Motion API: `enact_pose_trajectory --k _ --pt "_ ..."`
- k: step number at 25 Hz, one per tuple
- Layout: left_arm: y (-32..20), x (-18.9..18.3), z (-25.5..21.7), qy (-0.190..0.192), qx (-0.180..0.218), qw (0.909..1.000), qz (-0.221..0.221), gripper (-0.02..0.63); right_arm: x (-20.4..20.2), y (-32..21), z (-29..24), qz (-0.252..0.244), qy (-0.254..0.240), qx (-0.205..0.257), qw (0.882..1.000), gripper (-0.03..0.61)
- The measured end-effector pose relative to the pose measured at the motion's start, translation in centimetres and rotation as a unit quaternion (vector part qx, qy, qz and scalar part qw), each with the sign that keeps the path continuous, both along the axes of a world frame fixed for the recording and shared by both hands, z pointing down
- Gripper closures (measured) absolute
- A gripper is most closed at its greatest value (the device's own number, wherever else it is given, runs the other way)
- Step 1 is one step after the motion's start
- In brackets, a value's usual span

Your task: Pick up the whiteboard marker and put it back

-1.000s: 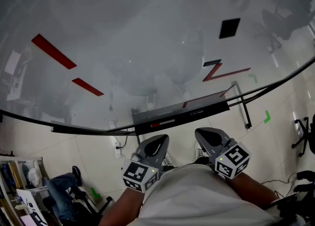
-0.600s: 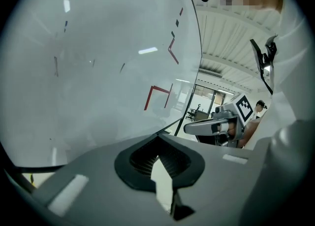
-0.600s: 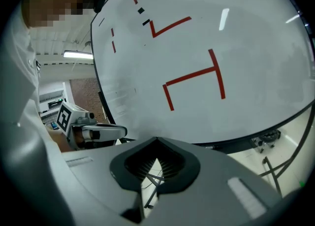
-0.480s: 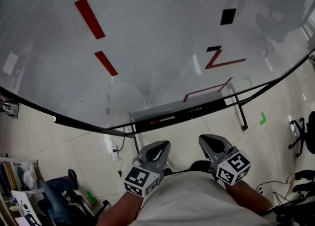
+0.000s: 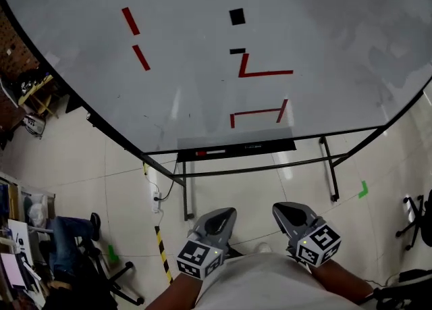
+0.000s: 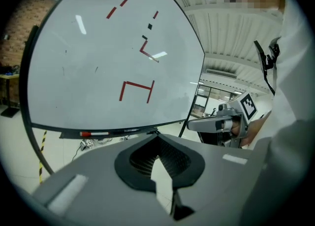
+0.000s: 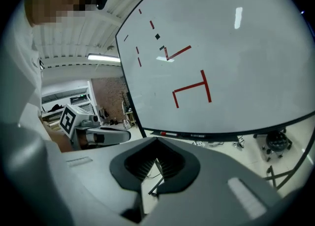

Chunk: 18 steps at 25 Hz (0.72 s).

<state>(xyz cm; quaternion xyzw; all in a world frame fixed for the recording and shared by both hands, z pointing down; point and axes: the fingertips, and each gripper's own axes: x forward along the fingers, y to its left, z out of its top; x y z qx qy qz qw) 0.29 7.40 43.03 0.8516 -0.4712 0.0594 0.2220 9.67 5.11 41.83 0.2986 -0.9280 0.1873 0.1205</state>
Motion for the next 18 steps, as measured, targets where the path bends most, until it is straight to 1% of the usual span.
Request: enact_pose_trajectory --k 3,6,9,13,18 --pt "3.4 3.2 0.3 0.012 -0.011 0.9997 -0.019 0.598 3.3 3.8 1.2 -0.023 0.004 -0.016 1.0 0.577" --pt "6.9 6.3 1.0 -0.002 -0.019 0.9996 -0.022 0.598 5.6 6.8 2.5 -0.038 0.007 -0.032 0.999 0.577" --pt "9.9 8.4 1.8 -0.016 -0.027 0.9993 -0.02 0.598 6.3 9.3 3.3 -0.057 0.004 -0.042 0.997 0.577" --pt "11.9 8.5 2.1 -0.021 -0.036 0.9989 -0.023 0.598 5.7 11.5 3.0 -0.085 0.002 -0.032 0.996 0.577" --pt "12.0 7.2 1.3 -0.035 -0.031 0.9989 -0.007 0.598 4.4 11.5 2.1 -0.07 -0.004 -0.022 0.997 0.577"
